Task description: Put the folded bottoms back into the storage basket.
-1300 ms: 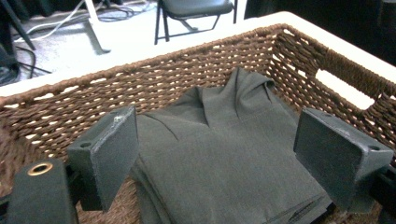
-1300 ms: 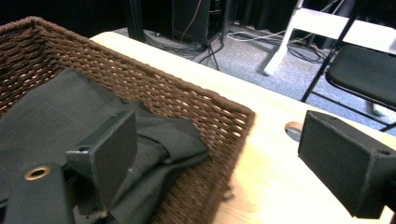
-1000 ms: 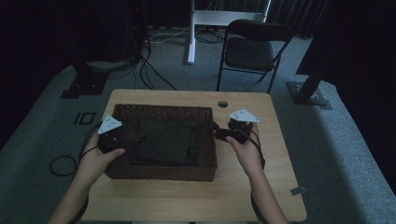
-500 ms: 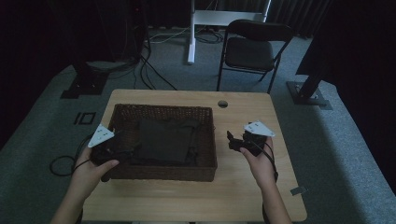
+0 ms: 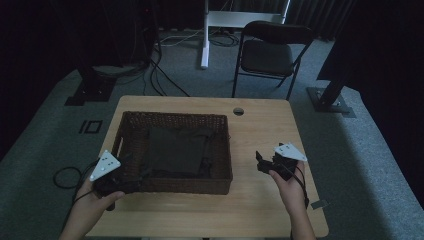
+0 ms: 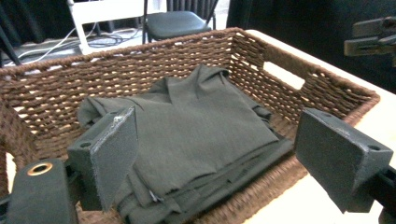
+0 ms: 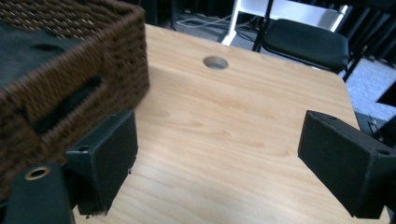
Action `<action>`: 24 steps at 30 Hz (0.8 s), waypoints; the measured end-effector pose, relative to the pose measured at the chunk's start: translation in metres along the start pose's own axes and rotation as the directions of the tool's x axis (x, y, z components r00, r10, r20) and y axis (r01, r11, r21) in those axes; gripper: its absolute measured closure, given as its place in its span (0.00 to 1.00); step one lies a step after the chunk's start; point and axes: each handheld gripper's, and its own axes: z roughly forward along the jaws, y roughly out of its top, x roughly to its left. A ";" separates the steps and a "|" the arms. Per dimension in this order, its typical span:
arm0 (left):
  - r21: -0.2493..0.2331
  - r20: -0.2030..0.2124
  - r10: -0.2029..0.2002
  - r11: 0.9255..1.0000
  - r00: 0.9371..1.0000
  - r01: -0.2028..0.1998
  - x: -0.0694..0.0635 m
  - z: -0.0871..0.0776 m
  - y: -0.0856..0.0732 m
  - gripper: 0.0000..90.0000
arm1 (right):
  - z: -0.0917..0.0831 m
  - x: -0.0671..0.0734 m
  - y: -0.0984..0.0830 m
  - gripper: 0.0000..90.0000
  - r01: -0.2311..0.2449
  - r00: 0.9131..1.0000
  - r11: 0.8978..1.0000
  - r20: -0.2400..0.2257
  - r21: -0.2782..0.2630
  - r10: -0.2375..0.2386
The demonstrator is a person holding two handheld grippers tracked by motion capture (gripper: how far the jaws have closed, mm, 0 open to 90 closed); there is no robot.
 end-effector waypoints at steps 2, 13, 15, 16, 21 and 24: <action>0.006 -0.003 0.001 1.000 1.000 -0.001 -0.002 -0.001 -0.005 0.16 | 0.000 -0.002 -0.005 0.13 0.002 1.000 1.000 0.004 0.012 -0.002; 0.022 -0.018 0.006 1.000 1.000 -0.005 -0.011 -0.008 -0.032 0.16 | -0.004 -0.013 -0.031 0.13 -0.024 1.000 0.999 0.017 0.044 0.023; 0.013 -0.030 0.014 1.000 0.999 -0.014 -0.012 -0.009 -0.036 0.16 | -0.005 -0.015 -0.035 0.13 -0.024 0.999 0.998 0.029 0.050 0.023; 0.013 -0.028 0.006 1.000 1.000 -0.005 -0.012 -0.010 -0.039 0.16 | -0.005 -0.015 -0.038 0.13 -0.023 0.999 0.998 0.029 0.056 0.021; -0.015 -0.035 -0.017 1.000 0.999 0.016 -0.017 -0.017 -0.049 0.16 | -0.005 -0.018 -0.049 0.13 -0.046 0.999 0.997 0.033 0.064 0.044; -0.005 -0.035 -0.018 1.000 0.999 0.018 -0.019 -0.019 -0.058 0.16 | -0.005 -0.020 -0.054 0.13 -0.051 0.998 0.996 0.034 0.071 0.049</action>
